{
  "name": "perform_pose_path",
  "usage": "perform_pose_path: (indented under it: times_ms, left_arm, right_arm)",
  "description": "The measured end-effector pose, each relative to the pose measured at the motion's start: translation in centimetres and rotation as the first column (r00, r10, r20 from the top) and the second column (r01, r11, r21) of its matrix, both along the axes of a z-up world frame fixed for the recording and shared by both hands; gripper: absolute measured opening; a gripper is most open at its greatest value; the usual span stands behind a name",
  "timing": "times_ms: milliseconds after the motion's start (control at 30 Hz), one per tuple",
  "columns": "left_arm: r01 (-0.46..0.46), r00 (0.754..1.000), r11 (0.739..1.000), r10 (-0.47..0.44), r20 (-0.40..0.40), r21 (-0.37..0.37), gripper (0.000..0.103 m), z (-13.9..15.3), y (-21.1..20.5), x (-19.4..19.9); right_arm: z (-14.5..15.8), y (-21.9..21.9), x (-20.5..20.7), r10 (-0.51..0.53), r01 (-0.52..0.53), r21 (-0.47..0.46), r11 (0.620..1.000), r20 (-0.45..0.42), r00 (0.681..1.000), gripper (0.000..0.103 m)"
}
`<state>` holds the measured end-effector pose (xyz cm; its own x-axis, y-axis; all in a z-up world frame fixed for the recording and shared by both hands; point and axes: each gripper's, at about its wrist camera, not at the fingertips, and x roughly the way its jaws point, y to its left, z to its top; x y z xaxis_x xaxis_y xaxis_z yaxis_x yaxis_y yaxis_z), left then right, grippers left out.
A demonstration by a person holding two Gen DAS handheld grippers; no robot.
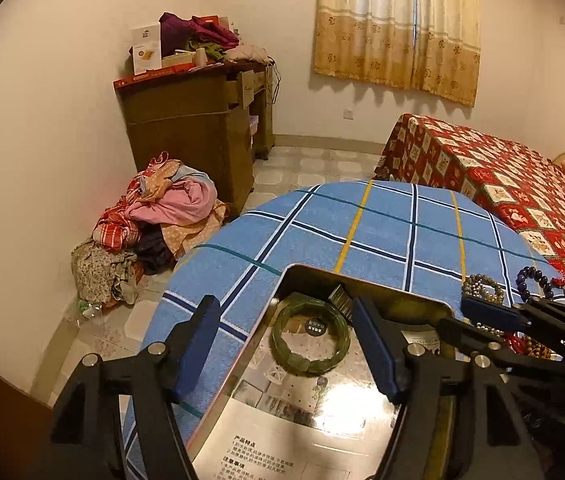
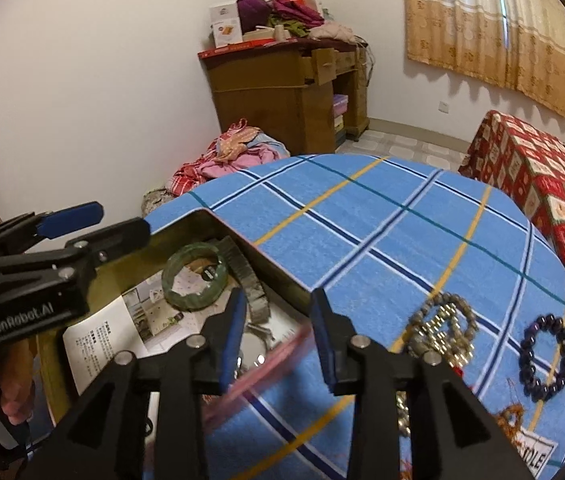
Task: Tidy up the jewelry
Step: 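Grasp the brown wooden bead strand with the right tool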
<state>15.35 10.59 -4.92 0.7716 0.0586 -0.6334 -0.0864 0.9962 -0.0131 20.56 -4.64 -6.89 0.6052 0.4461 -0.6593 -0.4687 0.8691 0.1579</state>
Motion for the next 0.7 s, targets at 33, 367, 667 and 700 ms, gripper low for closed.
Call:
perform_pose_path:
  times_ms: [33,367,667,700]
  left_arm:
    - [-0.016,1.000,1.000,0.016,0.000,0.005,0.068,-0.1,0.0,-0.1]
    - [-0.053,0.998,0.996,0.051,-0.025,-0.067,0.068,-1.4,-1.6,-2.4]
    - [0.013,1.000,1.000,-0.013,-0.014,-0.015,0.068,-1.8,-6.1,-5.0]
    - [0.018,1.000,1.000,-0.018,-0.015,-0.016,0.068,-1.9,-6.4,-5.1]
  right_arm:
    - [0.0,-0.3,-0.1,-0.007,0.007,0.002,1.000,-0.004,1.000,0.036]
    - [-0.9,-7.5,-3.1,-0.132,0.131,-0.012,0.991,-0.026,0.991,0.051]
    - [-3.0,-11.4,-6.2,-0.222,0.221,-0.024,0.975,-0.111,0.969,0.052]
    - [-3.3,-11.3,-6.3,-0.222,0.220,-0.030,0.975,-0.117,0.968,0.052]
